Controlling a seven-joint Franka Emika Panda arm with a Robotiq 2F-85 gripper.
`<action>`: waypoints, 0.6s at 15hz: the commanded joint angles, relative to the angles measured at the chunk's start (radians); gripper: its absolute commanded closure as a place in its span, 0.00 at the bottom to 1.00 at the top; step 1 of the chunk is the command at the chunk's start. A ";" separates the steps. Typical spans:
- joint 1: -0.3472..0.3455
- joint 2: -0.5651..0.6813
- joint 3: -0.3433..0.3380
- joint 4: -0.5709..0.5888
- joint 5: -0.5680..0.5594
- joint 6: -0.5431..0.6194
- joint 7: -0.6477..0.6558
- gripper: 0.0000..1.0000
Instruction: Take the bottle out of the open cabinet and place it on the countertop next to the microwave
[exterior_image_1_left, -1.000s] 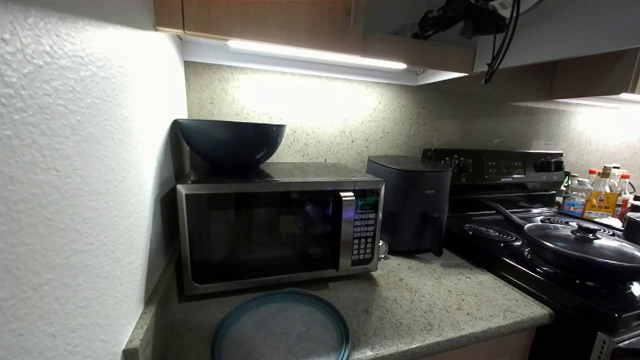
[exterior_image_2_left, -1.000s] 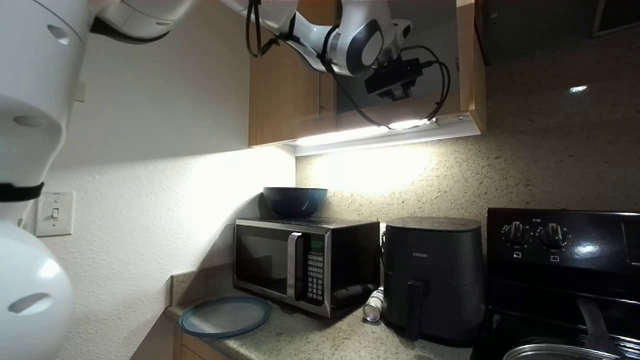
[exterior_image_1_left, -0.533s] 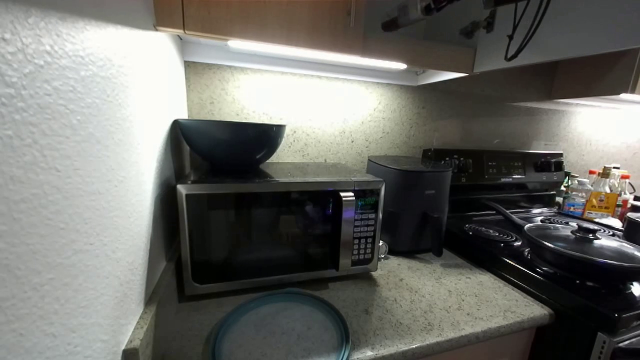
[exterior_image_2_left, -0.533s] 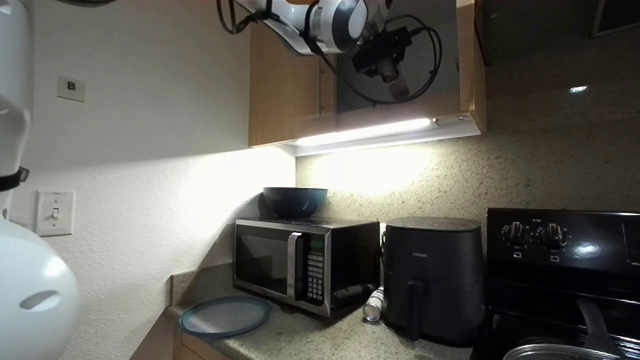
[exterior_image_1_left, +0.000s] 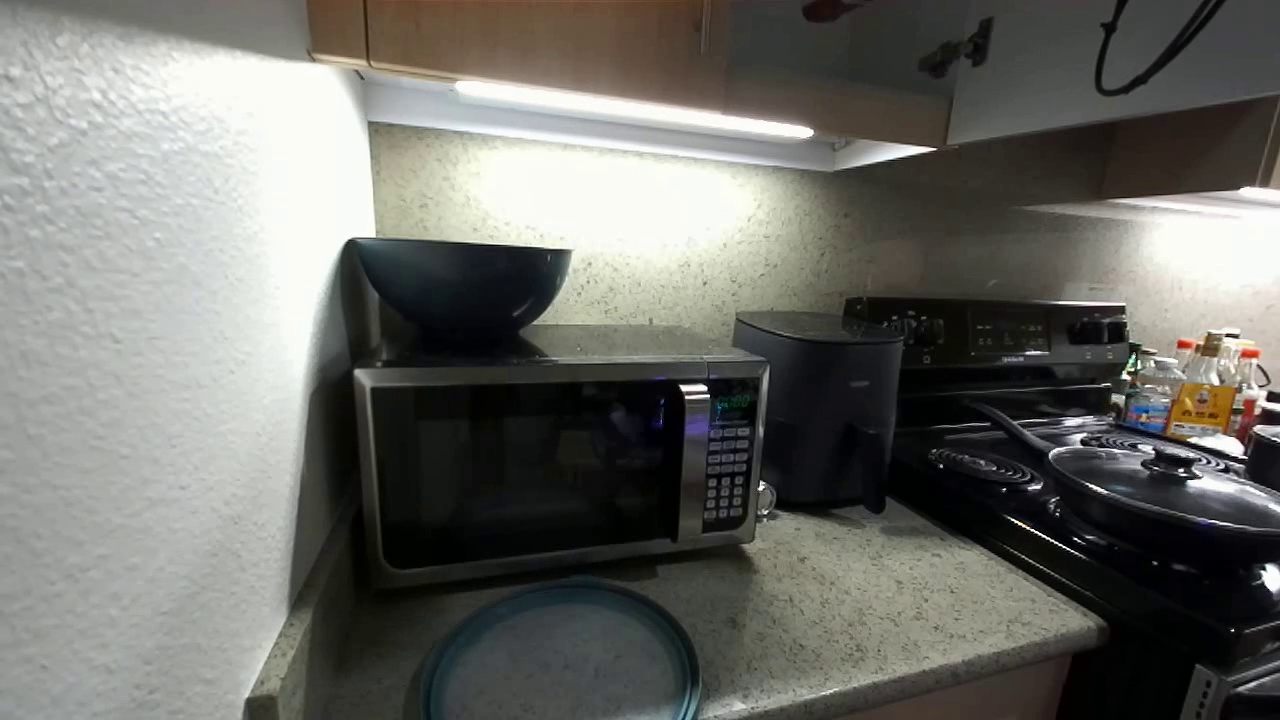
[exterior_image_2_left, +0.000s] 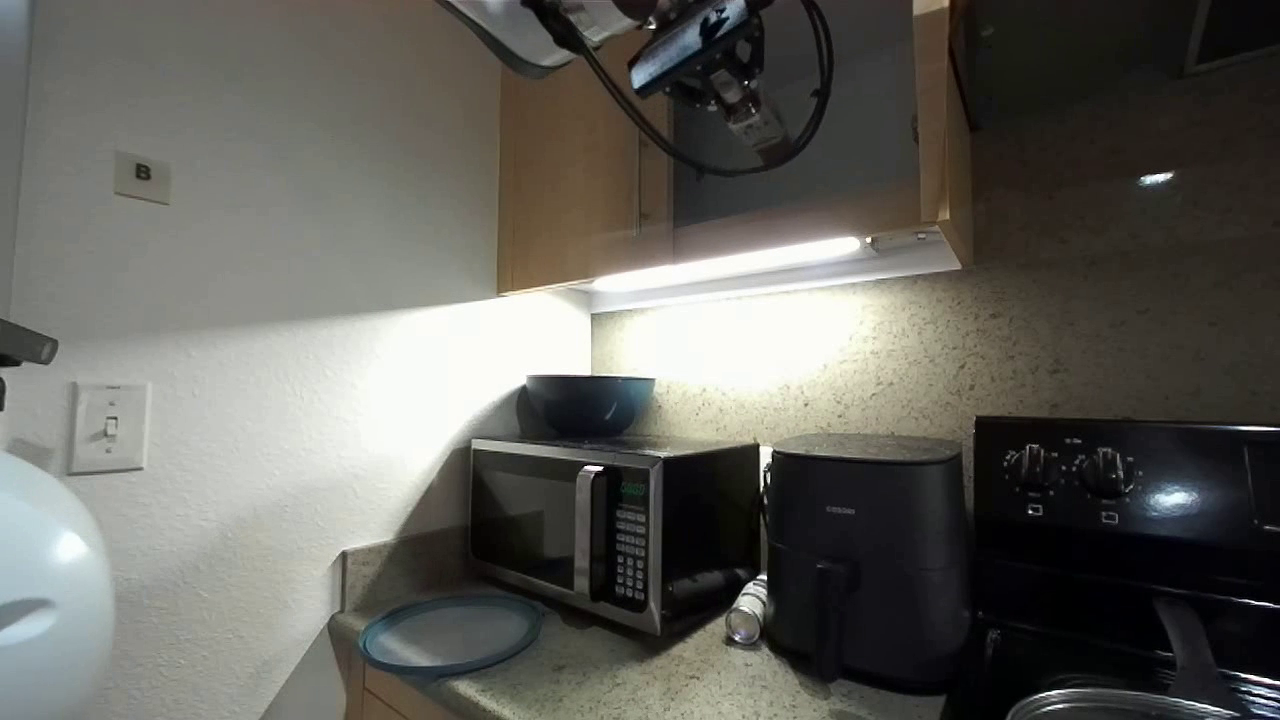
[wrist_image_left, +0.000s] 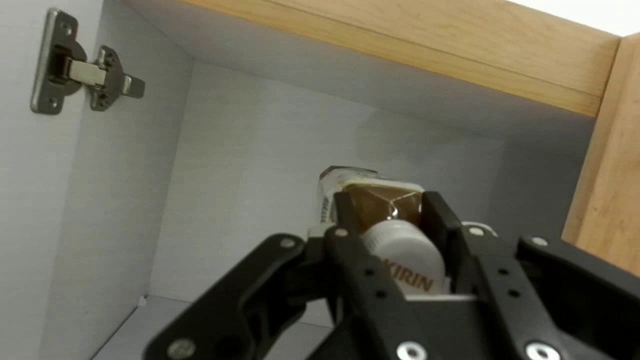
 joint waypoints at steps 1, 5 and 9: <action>0.010 -0.018 -0.008 -0.015 -0.029 -0.004 0.036 0.63; 0.001 -0.031 -0.002 -0.034 -0.031 -0.006 0.048 0.63; 0.040 -0.080 -0.011 -0.095 -0.011 -0.009 0.024 0.87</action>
